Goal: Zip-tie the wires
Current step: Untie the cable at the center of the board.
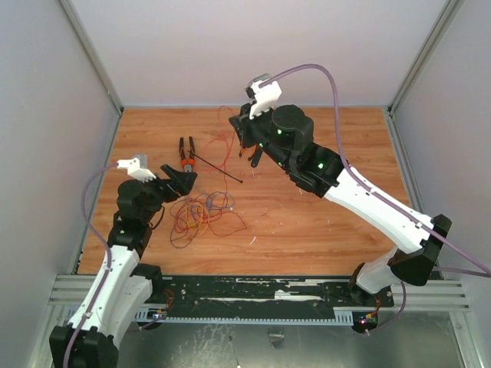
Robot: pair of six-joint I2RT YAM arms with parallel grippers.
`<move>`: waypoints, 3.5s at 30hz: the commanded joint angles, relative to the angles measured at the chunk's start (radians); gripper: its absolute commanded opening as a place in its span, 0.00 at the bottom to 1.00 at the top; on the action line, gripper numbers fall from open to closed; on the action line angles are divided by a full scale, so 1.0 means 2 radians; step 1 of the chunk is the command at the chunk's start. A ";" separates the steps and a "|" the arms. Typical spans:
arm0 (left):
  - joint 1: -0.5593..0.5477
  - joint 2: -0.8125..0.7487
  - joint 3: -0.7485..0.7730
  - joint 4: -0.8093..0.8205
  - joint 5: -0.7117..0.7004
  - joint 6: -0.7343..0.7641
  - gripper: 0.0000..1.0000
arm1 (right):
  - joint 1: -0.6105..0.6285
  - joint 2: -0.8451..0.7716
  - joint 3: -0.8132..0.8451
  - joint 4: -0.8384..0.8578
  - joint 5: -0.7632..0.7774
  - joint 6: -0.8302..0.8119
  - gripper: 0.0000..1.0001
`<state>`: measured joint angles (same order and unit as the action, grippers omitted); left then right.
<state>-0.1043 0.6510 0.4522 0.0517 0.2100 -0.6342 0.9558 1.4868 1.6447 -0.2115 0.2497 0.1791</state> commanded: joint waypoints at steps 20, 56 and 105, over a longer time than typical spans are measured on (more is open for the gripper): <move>-0.203 0.164 -0.021 0.046 -0.204 0.009 0.98 | -0.036 -0.249 -0.081 -0.047 0.305 -0.082 0.00; -0.362 0.451 0.082 0.053 -0.393 0.025 0.80 | -0.059 -0.270 -0.138 -0.080 0.276 -0.031 0.00; -0.212 0.221 0.022 0.059 -0.108 0.030 0.87 | -0.609 -0.215 -0.210 -0.090 -0.194 0.026 0.00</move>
<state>-0.4156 1.0672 0.4747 0.1654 -0.0456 -0.5659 -0.2581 1.0782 1.2304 -0.4049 -0.0540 0.2184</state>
